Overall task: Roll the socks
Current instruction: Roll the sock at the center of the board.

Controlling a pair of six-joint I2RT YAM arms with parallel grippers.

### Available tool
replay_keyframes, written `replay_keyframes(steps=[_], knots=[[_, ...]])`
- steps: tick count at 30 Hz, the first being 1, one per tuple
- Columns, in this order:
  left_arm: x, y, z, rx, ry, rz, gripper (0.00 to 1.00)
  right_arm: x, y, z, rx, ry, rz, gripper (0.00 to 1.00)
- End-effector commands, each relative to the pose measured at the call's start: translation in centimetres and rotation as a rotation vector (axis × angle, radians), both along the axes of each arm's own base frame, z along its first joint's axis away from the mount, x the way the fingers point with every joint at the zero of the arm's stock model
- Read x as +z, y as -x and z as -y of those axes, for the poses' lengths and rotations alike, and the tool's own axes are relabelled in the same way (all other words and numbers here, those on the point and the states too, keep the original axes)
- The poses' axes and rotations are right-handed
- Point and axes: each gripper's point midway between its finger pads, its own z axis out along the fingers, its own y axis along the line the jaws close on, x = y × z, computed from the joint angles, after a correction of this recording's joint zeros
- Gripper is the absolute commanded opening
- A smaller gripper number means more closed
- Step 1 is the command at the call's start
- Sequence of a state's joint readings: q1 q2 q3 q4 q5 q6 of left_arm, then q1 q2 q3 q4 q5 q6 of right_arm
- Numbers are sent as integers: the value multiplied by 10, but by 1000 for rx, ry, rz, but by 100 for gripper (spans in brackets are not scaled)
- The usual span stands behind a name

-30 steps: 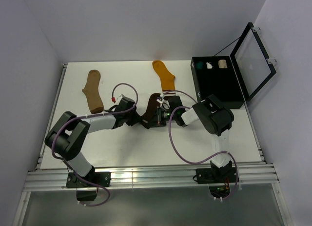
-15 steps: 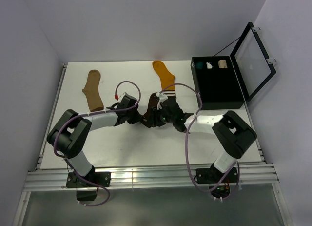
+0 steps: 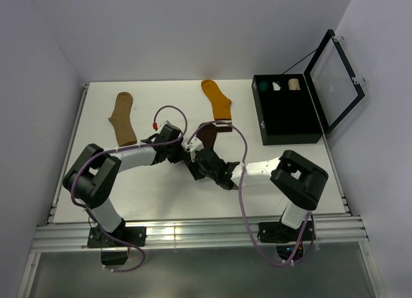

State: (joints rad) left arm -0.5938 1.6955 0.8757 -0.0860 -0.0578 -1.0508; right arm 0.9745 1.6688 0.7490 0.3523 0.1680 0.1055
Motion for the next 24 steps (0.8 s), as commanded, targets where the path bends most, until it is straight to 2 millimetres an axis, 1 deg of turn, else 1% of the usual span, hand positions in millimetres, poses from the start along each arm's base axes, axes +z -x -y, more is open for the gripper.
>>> replay_keyframes(steps=[1,2,4,6,7,11,12,15,16,18,19,20,21,22,23,24], knots=[[-14,13,-9,-36,-72,-52,21,14,-13,-13,1,35,113,53],[-14,12,-9,-39,-72,-50,21,8,-13,-13,0,53,110,52],[-14,13,-8,-42,-70,-51,21,5,-13,-14,-4,70,120,52],[-14,13,-7,-50,-71,-51,21,-4,-11,-15,1,92,114,52],[-13,12,-6,-52,-70,-48,21,-4,-12,-15,-2,95,115,52],[-13,14,-5,-57,-70,-49,21,-19,-14,-8,-33,150,107,47],[-12,13,-5,-58,-70,-47,21,-23,-14,-6,-43,158,100,40],[-11,13,-5,-60,-70,-44,21,-34,-12,2,-75,188,75,26],[-11,13,-4,-62,-70,-44,21,-37,-12,5,-82,193,67,15],[-9,13,-5,-59,-67,-41,22,-41,-9,9,-97,197,45,2],[-9,13,-5,-58,-65,-40,23,-43,-6,8,-87,191,25,0],[-6,12,-4,-56,-60,-33,27,-42,-4,8,-78,176,4,0],[-4,12,-4,-52,-57,-27,29,-43,3,2,-48,140,-42,0],[-3,11,-4,-46,-54,-23,32,-44,4,4,-42,119,-76,0],[3,10,-4,-38,-44,-11,41,-41,5,3,-31,92,-102,0],[4,9,-5,-27,-42,-3,45,-41,7,2,-33,59,-141,0]])
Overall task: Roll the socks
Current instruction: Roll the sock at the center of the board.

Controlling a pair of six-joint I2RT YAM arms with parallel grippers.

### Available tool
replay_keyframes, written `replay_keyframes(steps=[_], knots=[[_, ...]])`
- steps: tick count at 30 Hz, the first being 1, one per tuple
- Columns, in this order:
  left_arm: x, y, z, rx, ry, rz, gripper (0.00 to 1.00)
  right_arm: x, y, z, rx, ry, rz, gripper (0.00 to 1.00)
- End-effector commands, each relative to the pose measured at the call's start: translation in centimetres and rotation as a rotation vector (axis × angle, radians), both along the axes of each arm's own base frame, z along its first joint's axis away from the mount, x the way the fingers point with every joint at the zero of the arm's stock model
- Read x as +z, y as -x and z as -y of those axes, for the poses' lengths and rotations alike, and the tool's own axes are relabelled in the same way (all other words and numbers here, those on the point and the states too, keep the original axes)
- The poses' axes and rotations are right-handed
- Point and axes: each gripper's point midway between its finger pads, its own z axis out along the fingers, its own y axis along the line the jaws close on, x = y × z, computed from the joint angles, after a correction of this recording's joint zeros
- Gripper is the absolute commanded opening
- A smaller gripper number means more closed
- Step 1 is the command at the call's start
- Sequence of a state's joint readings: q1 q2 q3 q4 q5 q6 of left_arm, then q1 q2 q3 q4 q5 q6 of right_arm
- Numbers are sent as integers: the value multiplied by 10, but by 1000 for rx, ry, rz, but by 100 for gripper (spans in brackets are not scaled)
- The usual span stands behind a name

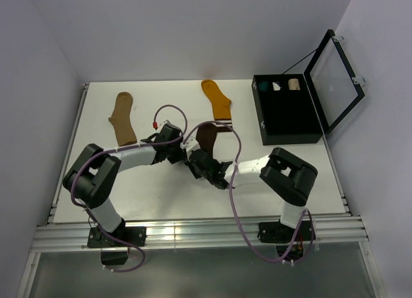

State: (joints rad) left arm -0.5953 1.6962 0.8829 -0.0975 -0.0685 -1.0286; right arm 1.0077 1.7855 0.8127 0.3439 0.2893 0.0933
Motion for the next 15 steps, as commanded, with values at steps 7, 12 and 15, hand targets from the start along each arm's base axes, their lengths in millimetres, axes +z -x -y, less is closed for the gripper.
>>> replay_keyframes(steps=[7,12,15], knots=[[34,5,-6,46,42,70,72,-3,24,2,74,-325,-452,0],[47,5,-12,93,73,113,81,-1,28,5,106,-513,-670,0],[50,5,-10,90,90,122,81,-2,28,8,112,-622,-779,0]])
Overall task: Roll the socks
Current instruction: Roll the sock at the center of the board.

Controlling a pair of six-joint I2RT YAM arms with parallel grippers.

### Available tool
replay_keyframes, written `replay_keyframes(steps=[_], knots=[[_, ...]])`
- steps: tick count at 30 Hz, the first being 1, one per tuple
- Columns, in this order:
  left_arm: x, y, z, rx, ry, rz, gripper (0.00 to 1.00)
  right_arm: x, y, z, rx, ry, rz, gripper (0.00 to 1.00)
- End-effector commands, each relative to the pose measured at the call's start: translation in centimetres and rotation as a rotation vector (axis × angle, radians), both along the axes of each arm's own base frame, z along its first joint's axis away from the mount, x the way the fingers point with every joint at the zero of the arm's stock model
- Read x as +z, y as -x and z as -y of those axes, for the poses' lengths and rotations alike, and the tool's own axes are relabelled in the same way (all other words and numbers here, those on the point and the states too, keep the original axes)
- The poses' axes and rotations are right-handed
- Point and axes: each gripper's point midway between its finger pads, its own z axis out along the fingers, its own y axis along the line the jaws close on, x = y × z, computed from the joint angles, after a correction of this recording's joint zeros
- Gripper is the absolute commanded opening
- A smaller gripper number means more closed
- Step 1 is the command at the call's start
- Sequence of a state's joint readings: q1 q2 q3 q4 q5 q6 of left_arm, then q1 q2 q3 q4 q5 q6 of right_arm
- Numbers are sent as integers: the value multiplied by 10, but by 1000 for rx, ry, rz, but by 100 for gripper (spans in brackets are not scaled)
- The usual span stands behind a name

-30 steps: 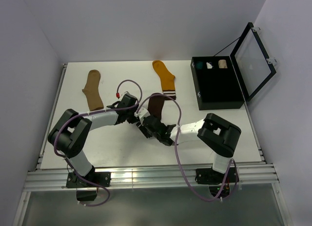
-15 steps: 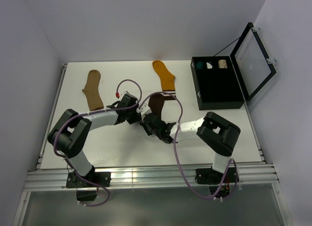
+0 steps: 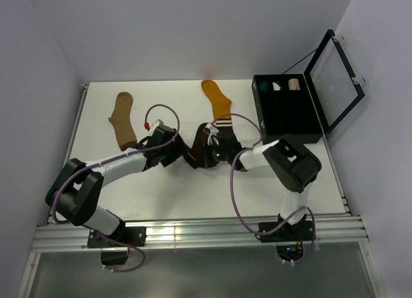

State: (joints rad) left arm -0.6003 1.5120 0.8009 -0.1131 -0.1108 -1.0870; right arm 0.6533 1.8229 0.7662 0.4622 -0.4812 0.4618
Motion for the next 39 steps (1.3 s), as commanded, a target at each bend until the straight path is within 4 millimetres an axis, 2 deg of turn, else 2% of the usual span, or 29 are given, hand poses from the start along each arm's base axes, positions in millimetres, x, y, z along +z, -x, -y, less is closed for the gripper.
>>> replay_keyframes(steps=[1,2,3,4,5,7,8,11,26,39], knots=[[12,-5,3,22,37,44,81,-12,30,2,71,-148,-254,0],[9,-5,4,15,32,37,80,-4,25,-1,55,-210,-277,0],[7,-4,6,10,36,29,79,-3,30,2,69,-248,-318,0],[4,-3,6,7,35,22,78,-10,26,8,47,-274,-358,0],[3,-3,7,4,37,19,77,1,20,6,31,-340,-364,0],[0,-3,9,-3,40,11,77,-7,20,15,7,-377,-424,0],[-1,-3,9,-6,40,9,76,-1,15,14,-5,-420,-430,0],[-4,-3,11,-15,36,1,74,-6,11,18,-18,-441,-468,0],[-18,-3,17,-29,23,-27,69,-26,-5,22,-46,-240,-435,0],[-7,-3,13,-4,50,16,73,-29,-9,20,-34,-82,-371,0]])
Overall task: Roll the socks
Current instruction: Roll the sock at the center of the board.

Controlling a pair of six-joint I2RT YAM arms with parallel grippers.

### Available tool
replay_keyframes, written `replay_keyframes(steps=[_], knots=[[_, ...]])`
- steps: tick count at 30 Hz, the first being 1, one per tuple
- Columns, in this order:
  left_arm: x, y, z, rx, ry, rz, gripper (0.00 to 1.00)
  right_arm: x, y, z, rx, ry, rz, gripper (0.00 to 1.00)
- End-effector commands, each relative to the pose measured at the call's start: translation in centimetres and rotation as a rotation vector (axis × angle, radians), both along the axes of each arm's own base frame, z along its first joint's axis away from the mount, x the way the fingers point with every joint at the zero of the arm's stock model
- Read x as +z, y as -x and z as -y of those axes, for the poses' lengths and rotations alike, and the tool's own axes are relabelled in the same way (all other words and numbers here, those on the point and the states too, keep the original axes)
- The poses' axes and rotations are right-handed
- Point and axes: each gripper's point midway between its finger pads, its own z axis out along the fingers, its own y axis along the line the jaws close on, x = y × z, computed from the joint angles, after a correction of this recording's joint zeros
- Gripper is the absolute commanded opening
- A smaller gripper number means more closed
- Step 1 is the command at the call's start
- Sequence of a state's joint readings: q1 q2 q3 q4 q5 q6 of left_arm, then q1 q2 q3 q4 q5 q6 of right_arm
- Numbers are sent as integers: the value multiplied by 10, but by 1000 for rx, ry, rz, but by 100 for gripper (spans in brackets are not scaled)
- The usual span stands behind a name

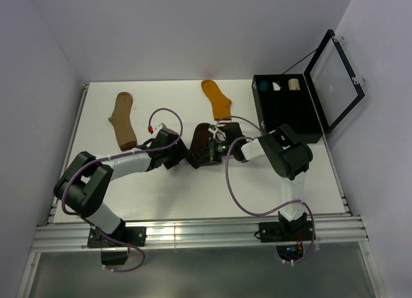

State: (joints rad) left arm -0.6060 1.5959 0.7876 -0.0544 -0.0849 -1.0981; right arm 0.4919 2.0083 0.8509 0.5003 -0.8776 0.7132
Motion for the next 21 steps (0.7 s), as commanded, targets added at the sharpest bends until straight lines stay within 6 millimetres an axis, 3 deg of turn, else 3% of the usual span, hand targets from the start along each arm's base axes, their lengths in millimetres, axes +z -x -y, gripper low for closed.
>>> replay_keyframes(steps=[1,5,13,21], knots=[[26,-11,9,12,68,93,73,-27,-3,11,-36,161,19,0],[25,-11,9,17,67,91,72,-25,-5,8,-30,179,34,0],[-6,-4,3,32,1,-5,53,-25,-4,8,-21,213,44,0],[-30,2,-10,64,-75,-71,48,-21,-6,7,-7,238,76,0]])
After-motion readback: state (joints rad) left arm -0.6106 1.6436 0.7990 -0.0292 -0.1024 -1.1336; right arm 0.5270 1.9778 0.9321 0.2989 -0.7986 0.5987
